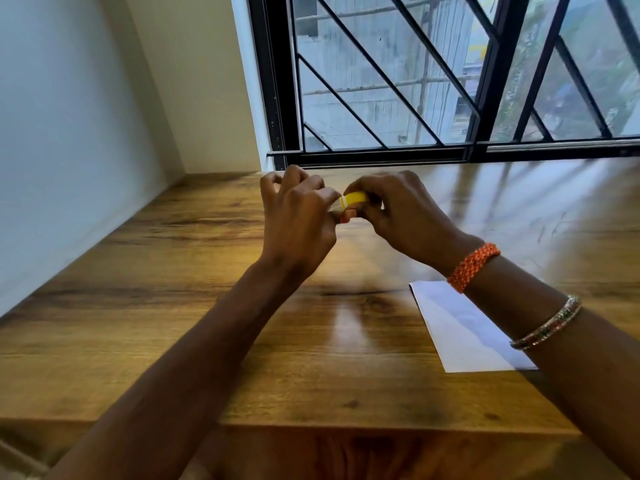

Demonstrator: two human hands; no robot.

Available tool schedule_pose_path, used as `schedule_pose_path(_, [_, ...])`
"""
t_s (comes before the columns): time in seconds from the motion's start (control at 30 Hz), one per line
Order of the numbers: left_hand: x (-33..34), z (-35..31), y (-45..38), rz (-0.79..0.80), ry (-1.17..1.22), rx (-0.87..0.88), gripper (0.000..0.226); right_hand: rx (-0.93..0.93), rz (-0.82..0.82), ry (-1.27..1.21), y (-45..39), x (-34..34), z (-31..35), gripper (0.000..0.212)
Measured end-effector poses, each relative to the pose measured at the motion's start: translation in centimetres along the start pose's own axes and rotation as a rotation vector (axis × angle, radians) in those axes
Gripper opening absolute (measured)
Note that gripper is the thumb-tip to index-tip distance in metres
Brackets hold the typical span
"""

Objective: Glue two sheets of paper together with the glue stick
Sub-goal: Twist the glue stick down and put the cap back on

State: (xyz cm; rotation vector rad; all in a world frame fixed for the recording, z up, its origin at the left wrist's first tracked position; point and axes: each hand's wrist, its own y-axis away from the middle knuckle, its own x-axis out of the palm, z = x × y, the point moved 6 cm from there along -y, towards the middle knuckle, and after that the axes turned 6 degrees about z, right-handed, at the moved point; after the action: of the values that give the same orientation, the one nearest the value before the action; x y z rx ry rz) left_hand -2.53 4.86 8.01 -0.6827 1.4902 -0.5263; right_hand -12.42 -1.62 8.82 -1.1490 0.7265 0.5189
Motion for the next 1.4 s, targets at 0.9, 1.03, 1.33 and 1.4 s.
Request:
schedule_pose_path(0.9, [3.1,-1.1,4.1,0.408,1.112,-0.502,0.032,0.354,0.636,-0.162,8.4,-1.0,-2.9,0.014])
schedule_pose_path(1.03, [3.1,-1.1,4.3,0.404,1.158,-0.499,0.032,0.331,0.661,-0.127,8.3,-0.7,-2.5,0.029])
schedule_pose_path(1.33, [3.4,-0.9,4.4,0.399,1.173,-0.483,0.032,0.332,0.64,-0.127,8.2,-0.3,-2.7,0.03])
schedule_pose_path(1.4, [3.4,-0.9,4.4,0.399,1.171,-0.472,0.032,0.327,0.632,-0.149,8.1,-0.5,-2.7,0.03])
